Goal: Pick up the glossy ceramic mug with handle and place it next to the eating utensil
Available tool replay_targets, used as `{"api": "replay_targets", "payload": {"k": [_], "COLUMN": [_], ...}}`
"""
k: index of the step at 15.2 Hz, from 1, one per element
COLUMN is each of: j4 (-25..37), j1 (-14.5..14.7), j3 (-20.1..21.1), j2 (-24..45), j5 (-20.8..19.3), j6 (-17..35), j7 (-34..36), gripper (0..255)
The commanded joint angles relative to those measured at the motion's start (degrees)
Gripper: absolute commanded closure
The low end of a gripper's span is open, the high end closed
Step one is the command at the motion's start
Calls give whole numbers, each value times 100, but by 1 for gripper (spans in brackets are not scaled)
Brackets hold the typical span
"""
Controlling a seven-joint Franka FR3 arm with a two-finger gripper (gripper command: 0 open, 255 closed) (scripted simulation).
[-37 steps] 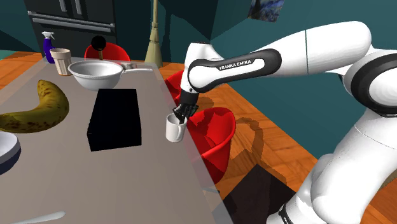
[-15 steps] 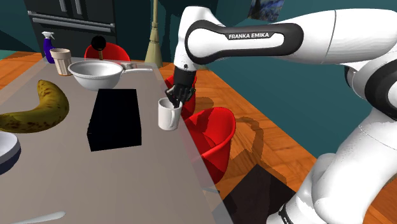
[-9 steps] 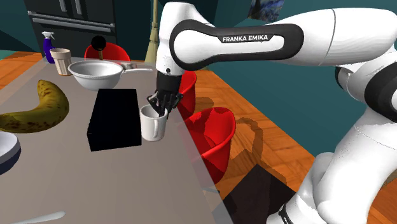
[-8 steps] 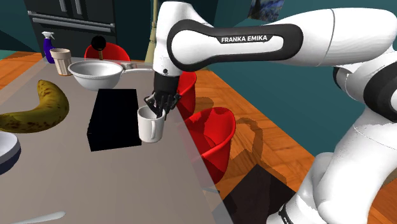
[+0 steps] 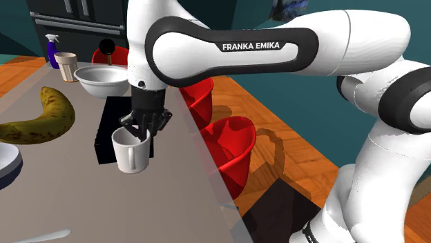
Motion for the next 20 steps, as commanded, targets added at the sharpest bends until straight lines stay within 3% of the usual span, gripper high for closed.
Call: {"api": "replay_targets", "payload": {"k": [1,7,20], "j4": [297,1373,428], "j1": [193,771,717], "j3": [98,266,234], "j2": [251,1048,1091], "j5": [-115,-464,-494], "j6": [-52,-371,611], "j7": [306,1009,1027], "gripper": [255,255,255]}}
